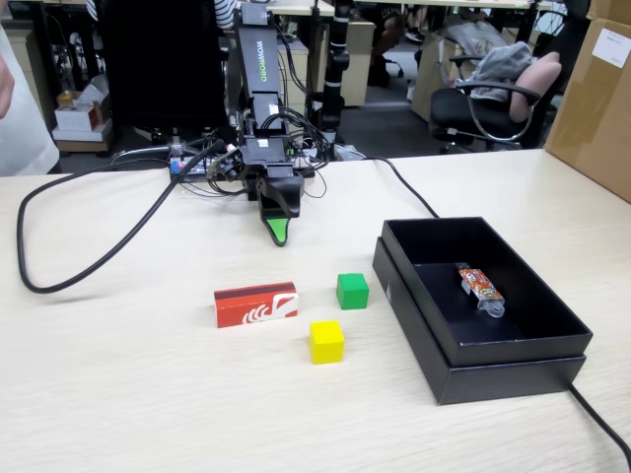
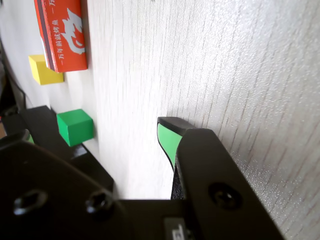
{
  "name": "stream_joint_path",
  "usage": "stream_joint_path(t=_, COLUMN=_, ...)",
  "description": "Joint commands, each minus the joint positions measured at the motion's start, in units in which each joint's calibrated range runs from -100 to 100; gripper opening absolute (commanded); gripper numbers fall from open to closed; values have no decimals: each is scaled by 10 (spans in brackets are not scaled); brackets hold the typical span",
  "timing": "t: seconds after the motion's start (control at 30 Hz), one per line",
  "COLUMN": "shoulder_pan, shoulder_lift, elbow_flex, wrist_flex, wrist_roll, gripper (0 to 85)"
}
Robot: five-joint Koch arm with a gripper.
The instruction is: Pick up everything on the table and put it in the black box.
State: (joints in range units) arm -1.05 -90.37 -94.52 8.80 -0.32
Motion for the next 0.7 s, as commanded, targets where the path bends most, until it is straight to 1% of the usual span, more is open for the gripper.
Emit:
stream_joint_path(t=0.0, shoulder_pan=1, shoulder_lift=0, elbow_flex=-8, wrist_flex=-11, wrist_roll=6, gripper=473)
stream_joint_path(t=0.1, shoulder_pan=1, shoulder_lift=-9, elbow_flex=-7, wrist_flex=-15, wrist_roll=13, gripper=475)
stream_joint_path(t=0.17, shoulder_pan=1, shoulder_lift=-48, elbow_flex=1, wrist_flex=-53, wrist_roll=13, gripper=473)
stream_joint_path(t=0.2, shoulder_pan=0, shoulder_lift=-80, elbow_flex=12, wrist_flex=-96, wrist_roll=13, gripper=473)
stream_joint_path(t=0.23, shoulder_pan=-2, shoulder_lift=-89, elbow_flex=65, wrist_flex=-191, wrist_roll=13, gripper=475)
stream_joint_path(t=0.27, shoulder_pan=-2, shoulder_lift=-88, elbow_flex=101, wrist_flex=-248, wrist_roll=14, gripper=475)
stream_joint_path(t=0.4, shoulder_pan=0, shoulder_lift=-89, elbow_flex=236, wrist_flex=-449, wrist_roll=21, gripper=477)
stream_joint_path(t=0.5, shoulder_pan=1, shoulder_lift=-89, elbow_flex=323, wrist_flex=-542, wrist_roll=23, gripper=477)
stream_joint_path(t=0.67, shoulder_pan=18, shoulder_lift=-87, elbow_flex=447, wrist_flex=-650, wrist_roll=28, gripper=477)
